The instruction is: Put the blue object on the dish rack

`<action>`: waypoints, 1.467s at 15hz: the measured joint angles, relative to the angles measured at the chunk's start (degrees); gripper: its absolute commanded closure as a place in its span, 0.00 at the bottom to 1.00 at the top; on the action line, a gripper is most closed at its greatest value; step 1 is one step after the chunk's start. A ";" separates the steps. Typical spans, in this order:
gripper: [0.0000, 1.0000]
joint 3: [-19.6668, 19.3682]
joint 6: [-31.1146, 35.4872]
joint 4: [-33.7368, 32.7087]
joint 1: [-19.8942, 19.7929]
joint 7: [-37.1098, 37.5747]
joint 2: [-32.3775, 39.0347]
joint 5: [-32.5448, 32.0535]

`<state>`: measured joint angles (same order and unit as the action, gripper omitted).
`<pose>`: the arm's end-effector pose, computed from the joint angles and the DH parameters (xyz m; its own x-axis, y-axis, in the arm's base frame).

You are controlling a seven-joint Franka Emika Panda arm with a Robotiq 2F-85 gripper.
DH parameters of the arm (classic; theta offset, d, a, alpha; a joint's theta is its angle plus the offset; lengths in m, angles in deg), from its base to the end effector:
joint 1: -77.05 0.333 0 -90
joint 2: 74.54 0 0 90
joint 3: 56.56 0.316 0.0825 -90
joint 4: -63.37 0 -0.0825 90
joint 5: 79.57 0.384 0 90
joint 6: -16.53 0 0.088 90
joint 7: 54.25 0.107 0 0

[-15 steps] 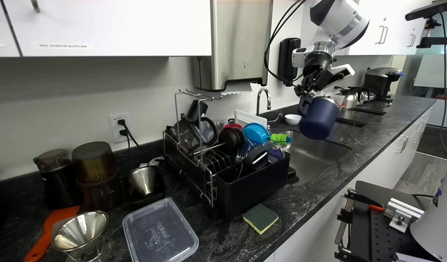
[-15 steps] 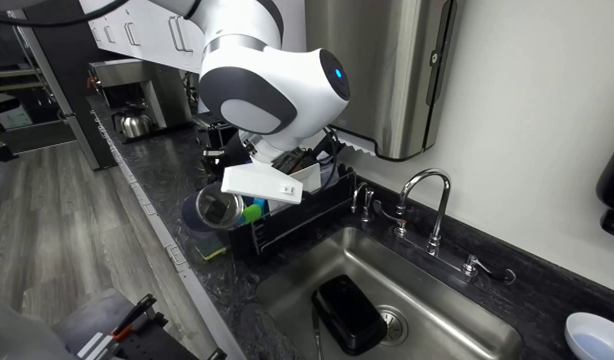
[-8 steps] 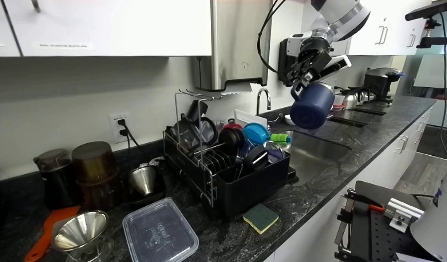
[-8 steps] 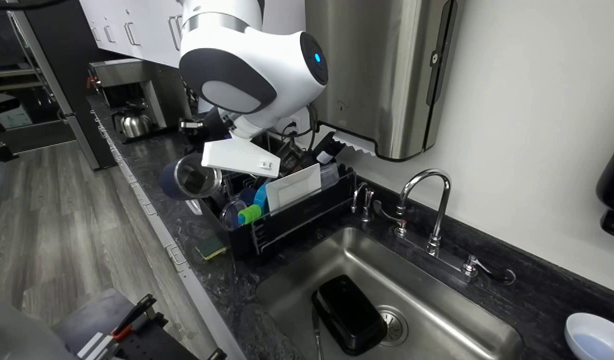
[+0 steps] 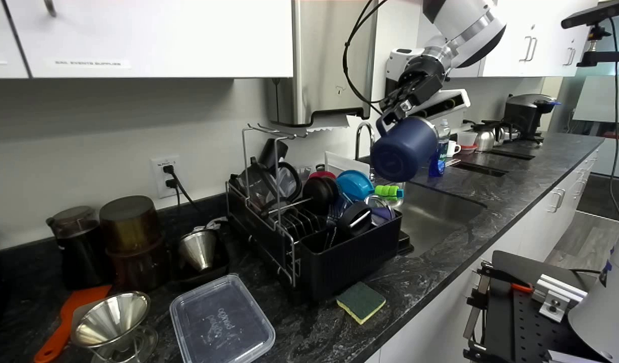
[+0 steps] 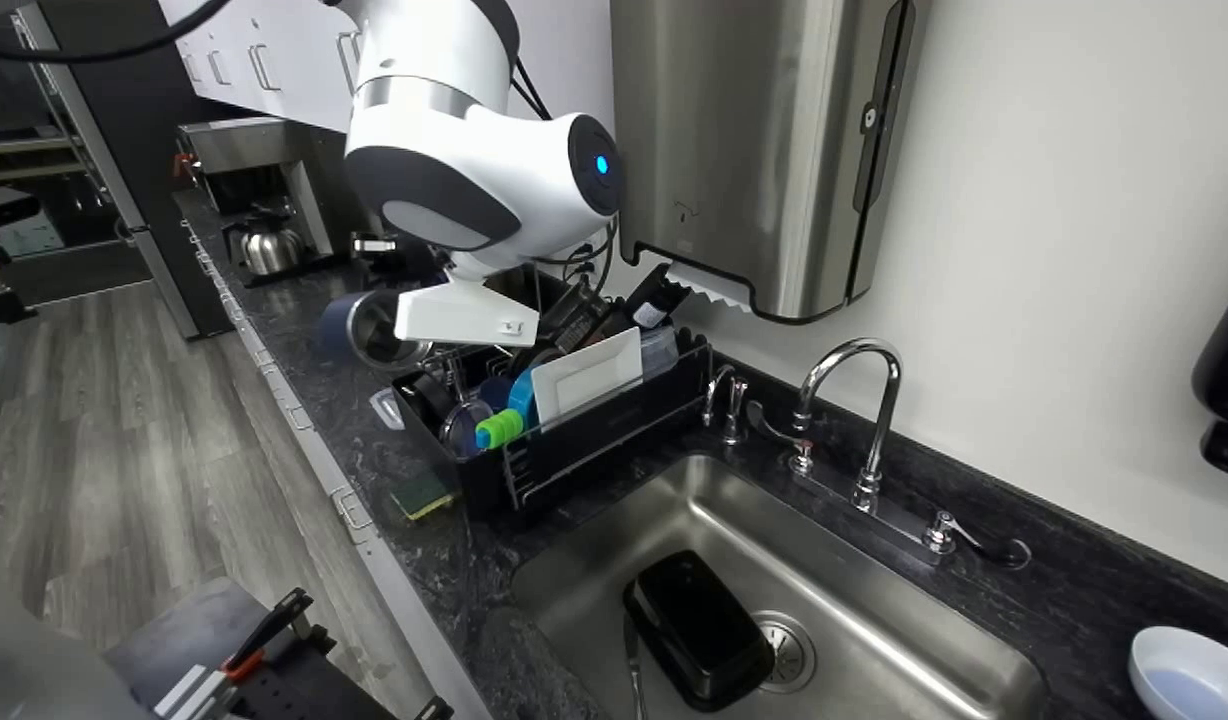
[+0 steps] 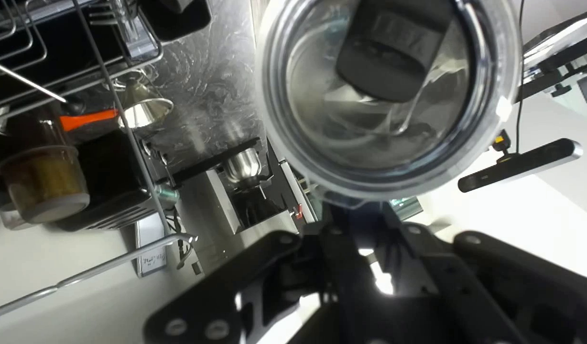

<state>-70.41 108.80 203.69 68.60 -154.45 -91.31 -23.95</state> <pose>0.3998 -0.0736 0.4188 0.4715 0.3579 0.8060 0.8802 -0.2475 -0.4050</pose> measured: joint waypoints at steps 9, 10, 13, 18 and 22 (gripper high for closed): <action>0.96 5.83 10.15 4.87 1.67 -4.71 0.12 11.62; 0.96 6.40 10.57 5.23 1.99 -4.87 0.03 12.20; 0.96 7.63 11.48 5.76 2.62 -5.35 -0.21 13.72; 0.96 7.86 13.33 5.70 2.77 -7.34 -0.24 18.32; 0.96 7.90 14.77 5.66 2.77 -9.24 -0.09 22.23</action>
<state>-62.51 123.57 209.35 71.37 -163.68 -91.40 -1.73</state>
